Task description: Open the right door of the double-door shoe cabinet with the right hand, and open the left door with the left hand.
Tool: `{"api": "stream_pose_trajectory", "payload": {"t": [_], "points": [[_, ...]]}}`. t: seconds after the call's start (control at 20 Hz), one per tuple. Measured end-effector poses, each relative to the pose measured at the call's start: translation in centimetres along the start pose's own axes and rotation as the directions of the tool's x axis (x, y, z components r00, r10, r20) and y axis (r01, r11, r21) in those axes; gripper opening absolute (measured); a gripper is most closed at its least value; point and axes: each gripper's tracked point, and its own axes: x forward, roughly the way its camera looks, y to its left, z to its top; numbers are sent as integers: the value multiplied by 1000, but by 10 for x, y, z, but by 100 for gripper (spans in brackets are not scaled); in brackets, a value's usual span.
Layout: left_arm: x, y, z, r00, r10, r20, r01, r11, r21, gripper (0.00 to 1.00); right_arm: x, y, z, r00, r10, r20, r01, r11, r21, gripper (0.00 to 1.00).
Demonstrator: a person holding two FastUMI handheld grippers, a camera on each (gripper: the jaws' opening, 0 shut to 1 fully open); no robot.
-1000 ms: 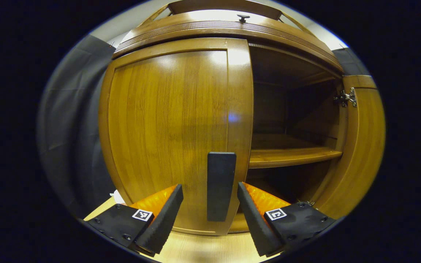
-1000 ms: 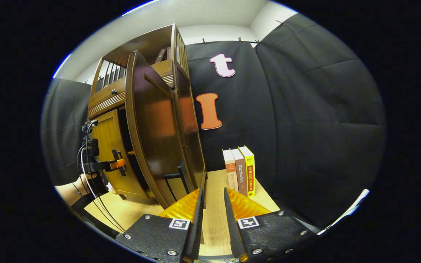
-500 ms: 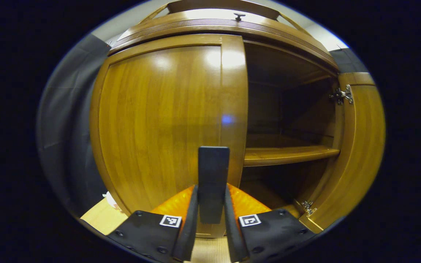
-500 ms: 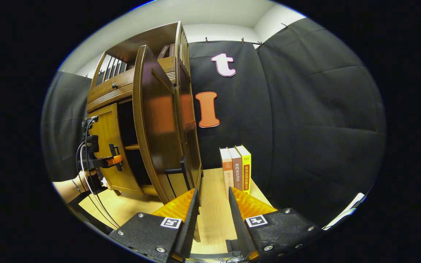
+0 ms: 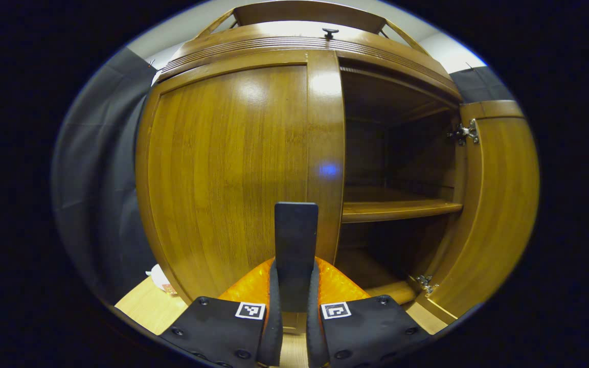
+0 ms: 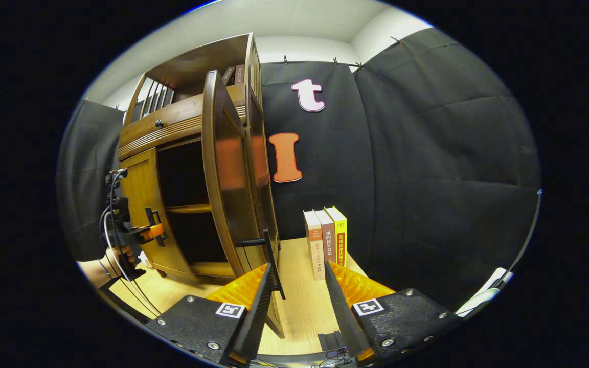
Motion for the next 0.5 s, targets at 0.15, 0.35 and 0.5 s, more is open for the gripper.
{"api": "stream_pose_trajectory", "payload": {"t": [0.15,0.35,0.5], "points": [[-23,7,-5,1000,-12,10,12,1000,6,25,-6,9,2,1000,-4,8,4,1000,-10,63],[-61,21,-8,1000,-23,4,23,1000,-6,24,-13,25,1,1000,-6,13,6,1000,-12,62],[-78,30,-9,1000,-25,2,25,1000,-7,27,-18,40,-2,1000,-6,20,7,1000,-14,62]]}}
